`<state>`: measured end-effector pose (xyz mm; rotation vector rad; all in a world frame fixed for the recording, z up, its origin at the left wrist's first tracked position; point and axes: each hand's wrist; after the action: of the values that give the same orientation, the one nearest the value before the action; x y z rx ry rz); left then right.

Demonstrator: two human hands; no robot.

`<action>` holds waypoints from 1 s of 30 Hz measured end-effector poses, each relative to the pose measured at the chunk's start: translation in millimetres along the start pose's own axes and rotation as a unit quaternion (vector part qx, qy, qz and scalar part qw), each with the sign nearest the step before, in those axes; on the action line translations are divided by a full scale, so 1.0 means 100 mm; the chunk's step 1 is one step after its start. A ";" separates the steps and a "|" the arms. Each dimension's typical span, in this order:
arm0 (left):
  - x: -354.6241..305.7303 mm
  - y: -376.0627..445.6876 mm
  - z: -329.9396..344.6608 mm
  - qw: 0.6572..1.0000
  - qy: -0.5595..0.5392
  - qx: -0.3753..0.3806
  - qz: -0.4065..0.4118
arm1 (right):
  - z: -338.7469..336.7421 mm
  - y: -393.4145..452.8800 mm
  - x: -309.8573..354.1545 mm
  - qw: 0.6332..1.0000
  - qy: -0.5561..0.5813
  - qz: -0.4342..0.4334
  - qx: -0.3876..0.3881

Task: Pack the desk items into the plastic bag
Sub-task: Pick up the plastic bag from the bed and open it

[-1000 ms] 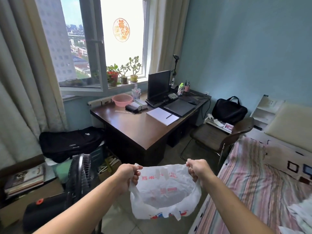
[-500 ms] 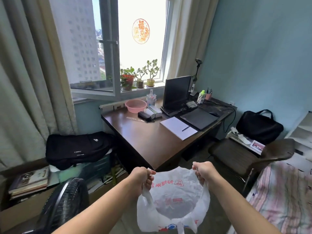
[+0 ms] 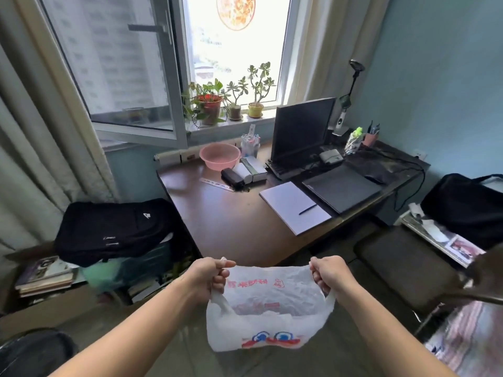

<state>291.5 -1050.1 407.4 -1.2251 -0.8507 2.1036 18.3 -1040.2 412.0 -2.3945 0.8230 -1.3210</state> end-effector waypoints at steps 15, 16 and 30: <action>-0.89 0.30 0.79 0.997 -0.023 0.076 0.006 | -0.60 0.54 0.46 0.998 -0.027 -0.058 0.011; -1.00 0.29 0.84 0.997 -0.016 0.080 0.010 | -0.63 0.57 0.53 0.997 -0.037 -0.063 0.006; -1.84 1.03 0.66 0.998 0.000 0.030 0.054 | -0.35 1.55 1.55 0.995 -0.045 -0.063 0.057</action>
<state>296.4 -1265.9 454.5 -1.2639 -0.7308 2.1985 1.1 -1256.3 459.4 -2.4287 0.5653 -1.2591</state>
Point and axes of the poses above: each hand's wrist, its own y-axis towards the middle knuckle, its own z-axis out of the palm, x = y × z, and after that the axes turned 11 degrees about -y, right-handed
